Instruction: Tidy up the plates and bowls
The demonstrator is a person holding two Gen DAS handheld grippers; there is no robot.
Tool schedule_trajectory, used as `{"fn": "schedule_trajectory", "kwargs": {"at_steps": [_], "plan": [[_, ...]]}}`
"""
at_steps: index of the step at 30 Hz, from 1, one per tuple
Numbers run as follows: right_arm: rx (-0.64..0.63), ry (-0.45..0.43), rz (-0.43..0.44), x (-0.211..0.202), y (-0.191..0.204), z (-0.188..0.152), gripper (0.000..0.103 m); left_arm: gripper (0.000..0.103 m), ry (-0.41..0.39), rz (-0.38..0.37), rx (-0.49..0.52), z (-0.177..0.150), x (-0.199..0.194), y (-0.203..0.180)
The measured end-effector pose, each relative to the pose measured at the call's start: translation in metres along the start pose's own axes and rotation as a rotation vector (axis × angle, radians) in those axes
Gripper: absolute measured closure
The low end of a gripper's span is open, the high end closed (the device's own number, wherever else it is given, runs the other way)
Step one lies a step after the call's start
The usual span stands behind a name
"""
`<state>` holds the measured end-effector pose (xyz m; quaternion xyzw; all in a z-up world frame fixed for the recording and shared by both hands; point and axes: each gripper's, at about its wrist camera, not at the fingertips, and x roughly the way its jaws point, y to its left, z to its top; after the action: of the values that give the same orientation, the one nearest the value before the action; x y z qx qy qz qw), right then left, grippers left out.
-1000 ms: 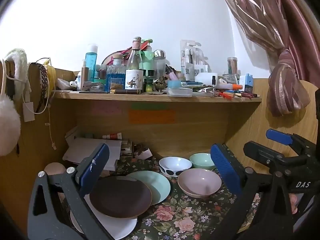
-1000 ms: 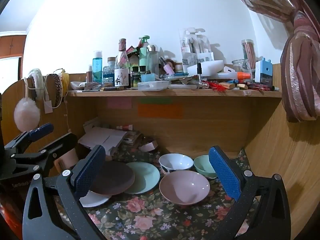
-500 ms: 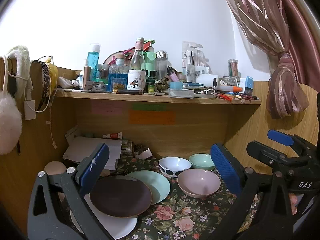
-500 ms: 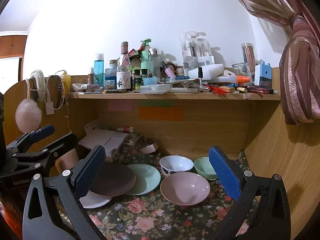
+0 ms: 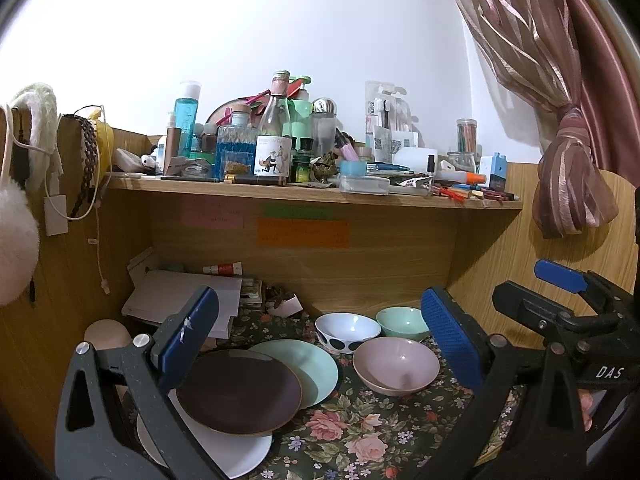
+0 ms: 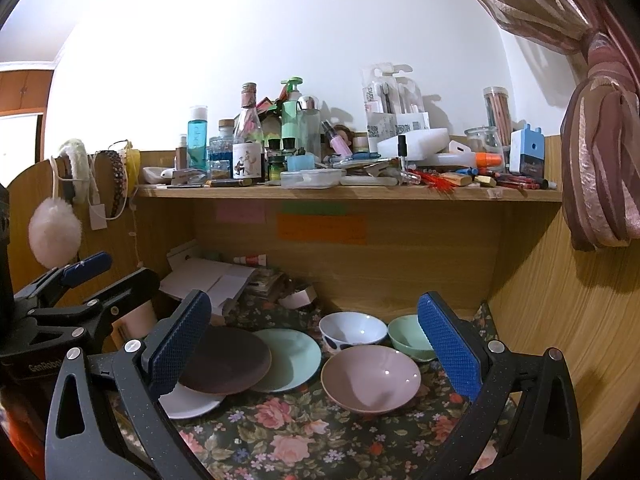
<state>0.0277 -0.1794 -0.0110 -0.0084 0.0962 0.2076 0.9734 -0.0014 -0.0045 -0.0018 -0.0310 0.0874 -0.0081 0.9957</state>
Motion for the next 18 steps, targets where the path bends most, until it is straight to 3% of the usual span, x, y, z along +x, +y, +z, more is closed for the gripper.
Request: {"fn": "schedule_trajectory", "kwargs": {"at_steps": [18], "plan": [[0.005,0.006,0.001,0.005,-0.004,0.0,0.0,0.0,0.013,-0.008,-0.01,0.001,0.011,0.002]]}}
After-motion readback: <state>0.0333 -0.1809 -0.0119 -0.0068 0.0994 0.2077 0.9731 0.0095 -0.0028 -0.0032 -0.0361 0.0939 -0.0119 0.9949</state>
